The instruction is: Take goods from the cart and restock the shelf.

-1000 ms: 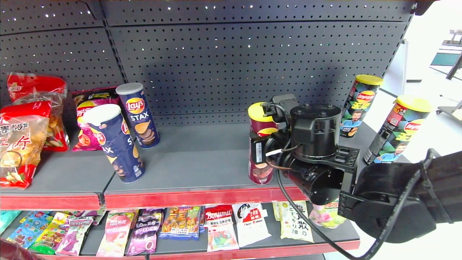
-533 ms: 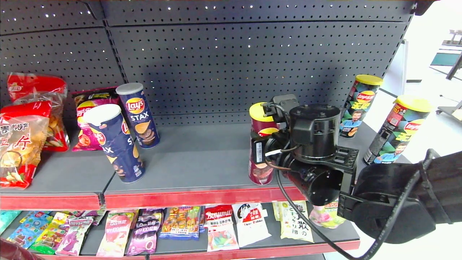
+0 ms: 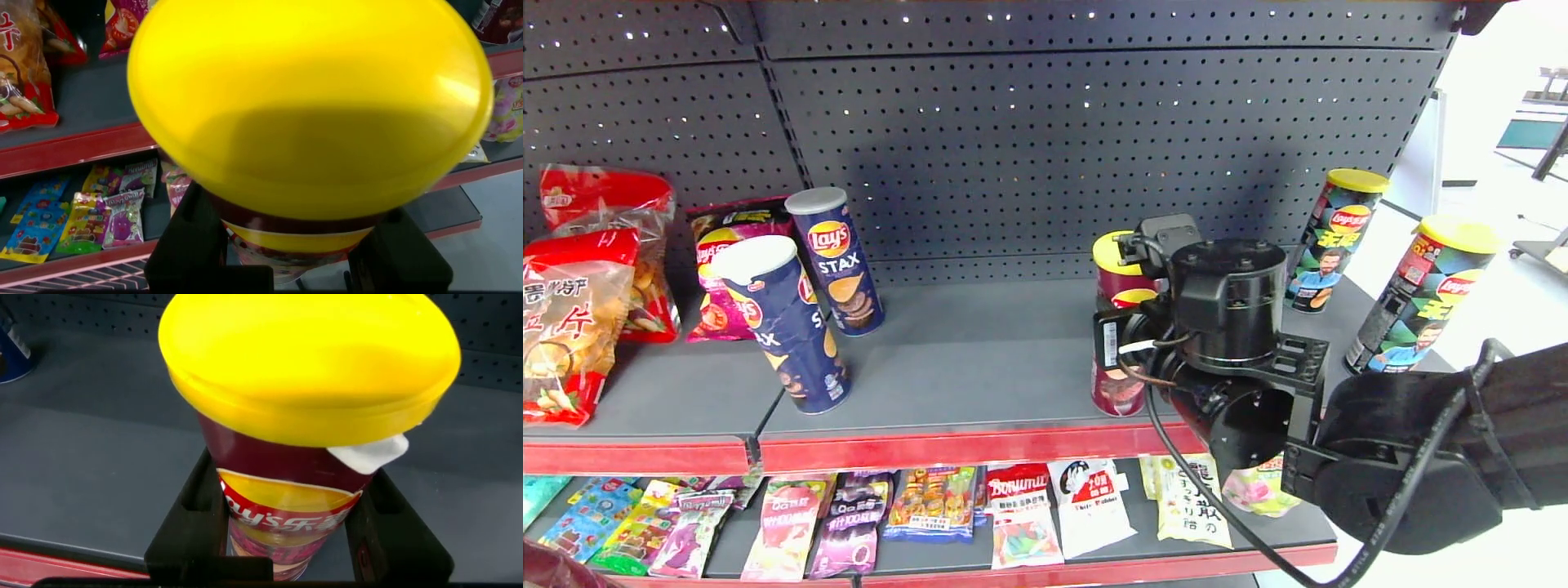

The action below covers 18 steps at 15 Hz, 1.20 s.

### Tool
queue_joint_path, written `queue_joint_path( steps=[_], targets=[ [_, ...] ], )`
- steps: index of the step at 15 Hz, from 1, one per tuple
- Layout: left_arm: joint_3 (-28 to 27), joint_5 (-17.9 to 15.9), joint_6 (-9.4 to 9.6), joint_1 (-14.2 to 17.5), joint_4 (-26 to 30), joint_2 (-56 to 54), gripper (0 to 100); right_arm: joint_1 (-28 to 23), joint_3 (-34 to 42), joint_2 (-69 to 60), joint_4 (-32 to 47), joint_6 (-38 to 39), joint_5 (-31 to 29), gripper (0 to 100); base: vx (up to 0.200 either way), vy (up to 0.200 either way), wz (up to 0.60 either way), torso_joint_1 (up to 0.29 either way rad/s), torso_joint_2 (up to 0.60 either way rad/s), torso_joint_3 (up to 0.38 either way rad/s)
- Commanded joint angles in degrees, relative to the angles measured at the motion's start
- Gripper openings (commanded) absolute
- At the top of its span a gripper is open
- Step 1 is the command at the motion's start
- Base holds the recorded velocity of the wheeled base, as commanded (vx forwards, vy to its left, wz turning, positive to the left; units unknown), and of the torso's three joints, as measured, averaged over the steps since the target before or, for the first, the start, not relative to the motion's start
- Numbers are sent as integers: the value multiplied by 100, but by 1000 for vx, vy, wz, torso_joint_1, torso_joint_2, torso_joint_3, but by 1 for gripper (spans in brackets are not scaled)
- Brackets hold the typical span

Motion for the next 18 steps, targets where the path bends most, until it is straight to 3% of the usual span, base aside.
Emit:
queue_joint_path(
  steps=[1, 7, 8, 13, 18],
  targets=[
    [-1, 1, 1, -1, 1, 1, 0, 20, -1, 30, 10, -9, -49, 0, 0, 0, 0, 0, 0, 0],
    [-1, 1, 1, -1, 1, 1, 0, 55, -1, 109, 2, -27, -163, 0, 0, 0, 0, 0, 0, 0],
    [-1, 1, 1, -1, 1, 1, 0, 55, -10, 91, 2, -27, -199, 100, 0, 0, 0, 0, 0, 0],
    [-1, -17, 1, -1, 1, 9, 0, 73, 17, -5, 2, 0, -225, 100, 0, 0, 0, 0, 0, 0],
    [-1, -17, 1, -9, 1, 9, 0, 196, 667, -647, 2, 0, -225, 100, 0, 0, 0, 0, 0, 0]
  ],
)
